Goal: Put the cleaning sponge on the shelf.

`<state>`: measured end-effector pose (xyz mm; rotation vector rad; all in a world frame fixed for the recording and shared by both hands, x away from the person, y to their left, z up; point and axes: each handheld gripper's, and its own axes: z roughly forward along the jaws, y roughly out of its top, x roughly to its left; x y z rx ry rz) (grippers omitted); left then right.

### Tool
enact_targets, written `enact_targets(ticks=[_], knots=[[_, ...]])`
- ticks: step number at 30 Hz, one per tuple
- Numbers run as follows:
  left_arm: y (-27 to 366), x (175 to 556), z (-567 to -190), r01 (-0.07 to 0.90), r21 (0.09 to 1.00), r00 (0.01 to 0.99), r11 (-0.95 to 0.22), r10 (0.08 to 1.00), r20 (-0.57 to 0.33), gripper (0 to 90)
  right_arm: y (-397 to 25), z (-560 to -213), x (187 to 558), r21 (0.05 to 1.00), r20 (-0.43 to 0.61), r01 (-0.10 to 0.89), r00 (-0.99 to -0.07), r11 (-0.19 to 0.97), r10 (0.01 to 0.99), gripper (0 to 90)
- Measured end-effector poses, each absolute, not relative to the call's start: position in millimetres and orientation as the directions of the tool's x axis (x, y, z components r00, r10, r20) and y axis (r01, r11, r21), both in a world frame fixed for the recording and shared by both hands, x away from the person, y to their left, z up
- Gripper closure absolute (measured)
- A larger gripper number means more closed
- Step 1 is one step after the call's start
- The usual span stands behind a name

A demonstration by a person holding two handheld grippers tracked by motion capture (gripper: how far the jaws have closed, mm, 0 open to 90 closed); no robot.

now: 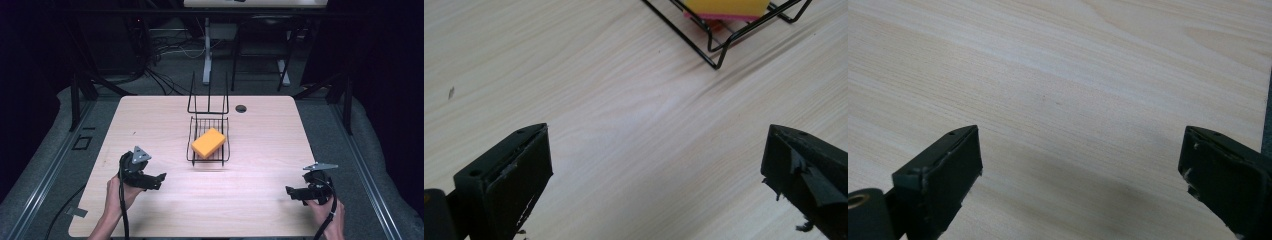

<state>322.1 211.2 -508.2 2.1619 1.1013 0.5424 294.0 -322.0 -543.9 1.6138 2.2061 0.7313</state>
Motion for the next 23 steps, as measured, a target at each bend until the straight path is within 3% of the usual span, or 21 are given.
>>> enact_targets(ticks=[9,23], knots=[[234,311,-532,0.586,0.698,0.526,-0.41,0.849,0.057,0.1,-322,-545,294,0.567,0.048,0.789,-0.319,0.237,0.946,3.6],[256,334,-553,0.629,0.694,0.504,-0.35,0.863,-0.021,0.1,-325,-544,296,0.558,0.054,0.79,-0.342,0.256,0.938,3.4]])
